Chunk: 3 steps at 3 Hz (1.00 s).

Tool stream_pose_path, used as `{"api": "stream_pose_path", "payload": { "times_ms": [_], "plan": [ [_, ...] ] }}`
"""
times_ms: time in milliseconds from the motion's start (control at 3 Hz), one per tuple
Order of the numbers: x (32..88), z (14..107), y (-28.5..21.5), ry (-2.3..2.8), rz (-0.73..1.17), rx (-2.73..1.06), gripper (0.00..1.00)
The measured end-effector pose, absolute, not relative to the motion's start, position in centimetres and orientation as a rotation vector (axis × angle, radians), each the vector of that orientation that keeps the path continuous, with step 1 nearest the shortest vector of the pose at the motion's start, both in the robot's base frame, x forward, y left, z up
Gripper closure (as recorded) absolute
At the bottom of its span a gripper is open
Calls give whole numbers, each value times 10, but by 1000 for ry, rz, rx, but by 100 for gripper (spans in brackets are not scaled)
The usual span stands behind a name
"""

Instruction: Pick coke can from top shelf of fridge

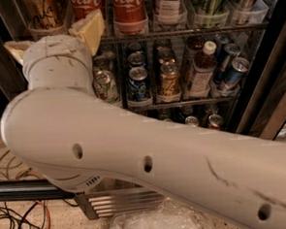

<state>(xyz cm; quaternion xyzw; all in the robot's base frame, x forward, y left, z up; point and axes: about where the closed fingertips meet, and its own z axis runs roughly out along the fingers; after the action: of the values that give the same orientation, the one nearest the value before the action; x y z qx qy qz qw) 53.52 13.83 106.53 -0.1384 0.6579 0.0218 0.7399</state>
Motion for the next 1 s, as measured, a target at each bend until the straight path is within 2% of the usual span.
{"api": "stream_pose_path", "payload": {
  "times_ms": [333,1000],
  "plan": [
    [544,1069,134,1413,-17,-278,29],
    [559,1067,129,1404,-61,-228,33]
  ]
}}
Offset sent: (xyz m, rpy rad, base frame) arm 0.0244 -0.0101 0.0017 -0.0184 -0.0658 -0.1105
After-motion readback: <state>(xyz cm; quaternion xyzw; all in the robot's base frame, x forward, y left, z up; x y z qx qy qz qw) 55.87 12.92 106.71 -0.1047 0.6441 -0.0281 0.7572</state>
